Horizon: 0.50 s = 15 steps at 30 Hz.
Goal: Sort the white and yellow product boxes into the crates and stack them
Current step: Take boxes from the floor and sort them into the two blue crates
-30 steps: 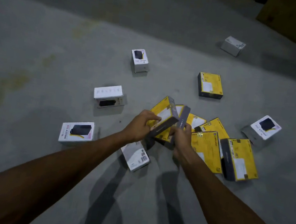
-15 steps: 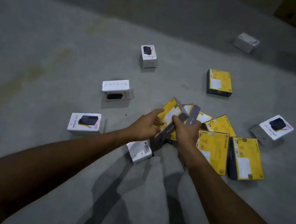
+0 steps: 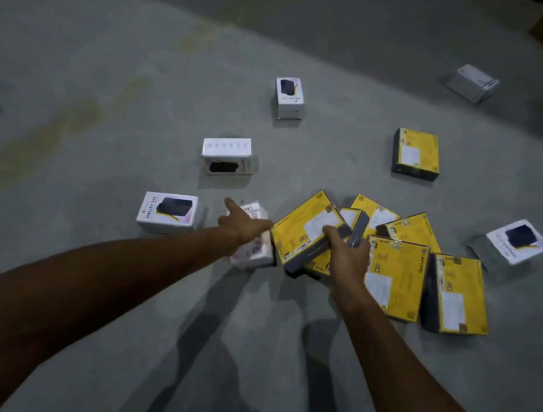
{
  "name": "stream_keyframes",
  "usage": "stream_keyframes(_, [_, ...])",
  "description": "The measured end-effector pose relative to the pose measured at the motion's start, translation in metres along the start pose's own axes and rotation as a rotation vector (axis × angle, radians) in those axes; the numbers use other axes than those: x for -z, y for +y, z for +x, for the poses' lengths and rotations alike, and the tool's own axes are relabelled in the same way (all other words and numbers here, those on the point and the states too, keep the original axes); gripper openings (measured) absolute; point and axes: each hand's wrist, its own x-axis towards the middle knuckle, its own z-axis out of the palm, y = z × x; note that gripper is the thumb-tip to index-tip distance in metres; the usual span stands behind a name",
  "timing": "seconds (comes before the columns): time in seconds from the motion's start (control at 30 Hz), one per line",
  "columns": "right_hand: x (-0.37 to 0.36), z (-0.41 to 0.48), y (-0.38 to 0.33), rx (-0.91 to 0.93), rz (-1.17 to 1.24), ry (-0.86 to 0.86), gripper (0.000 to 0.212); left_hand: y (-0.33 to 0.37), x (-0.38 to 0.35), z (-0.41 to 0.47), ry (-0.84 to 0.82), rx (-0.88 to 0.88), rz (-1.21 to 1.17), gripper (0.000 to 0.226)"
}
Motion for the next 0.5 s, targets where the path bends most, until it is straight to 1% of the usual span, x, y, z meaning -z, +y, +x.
stream_keyframes(0.07, [0.004, 0.002, -0.002, -0.047, 0.094, -0.009, 0.06, 0.009, 0.02, 0.009, 0.006, -0.028, -0.228, 0.113])
stream_keyframes(0.1, [0.006, 0.002, -0.006, -0.07, 0.139, -0.01, 0.059, 0.014, 0.03, 0.012, -0.013, -0.045, -0.35, 0.099])
stream_keyframes(0.13, [0.009, 0.004, -0.011, -0.085, 0.183, -0.015, 0.057, 0.021, 0.039, 0.013, -0.071, -0.058, -0.468, 0.085])
stream_keyframes(0.2, [0.015, 0.006, -0.022, -0.114, 0.264, -0.053, 0.054, 0.033, 0.056, 0.008, -0.296, -0.058, -0.671, 0.063])
stream_keyframes(0.23, [0.019, 0.003, -0.03, -0.115, 0.292, -0.086, 0.054, 0.041, 0.063, -0.001, -0.412, -0.057, -0.781, 0.057])
stream_keyframes(0.3, [0.027, -0.01, -0.054, -0.112, 0.311, -0.159, 0.058, 0.053, 0.07, -0.025, -0.563, -0.026, -0.989, 0.054])
stream_keyframes(0.37, [0.039, -0.033, -0.087, -0.143, 0.316, -0.192, 0.059, 0.069, 0.078, -0.059, -0.641, 0.002, -1.131, 0.053])
stream_keyframes(0.43, [0.052, -0.061, -0.131, -0.169, 0.321, -0.167, 0.046, 0.092, 0.09, -0.099, -0.686, -0.001, -1.199, 0.048])
stream_keyframes(0.5, [0.066, -0.086, -0.178, -0.185, 0.326, -0.157, 0.038, 0.125, 0.108, -0.141, -0.704, 0.002, -1.205, 0.042])
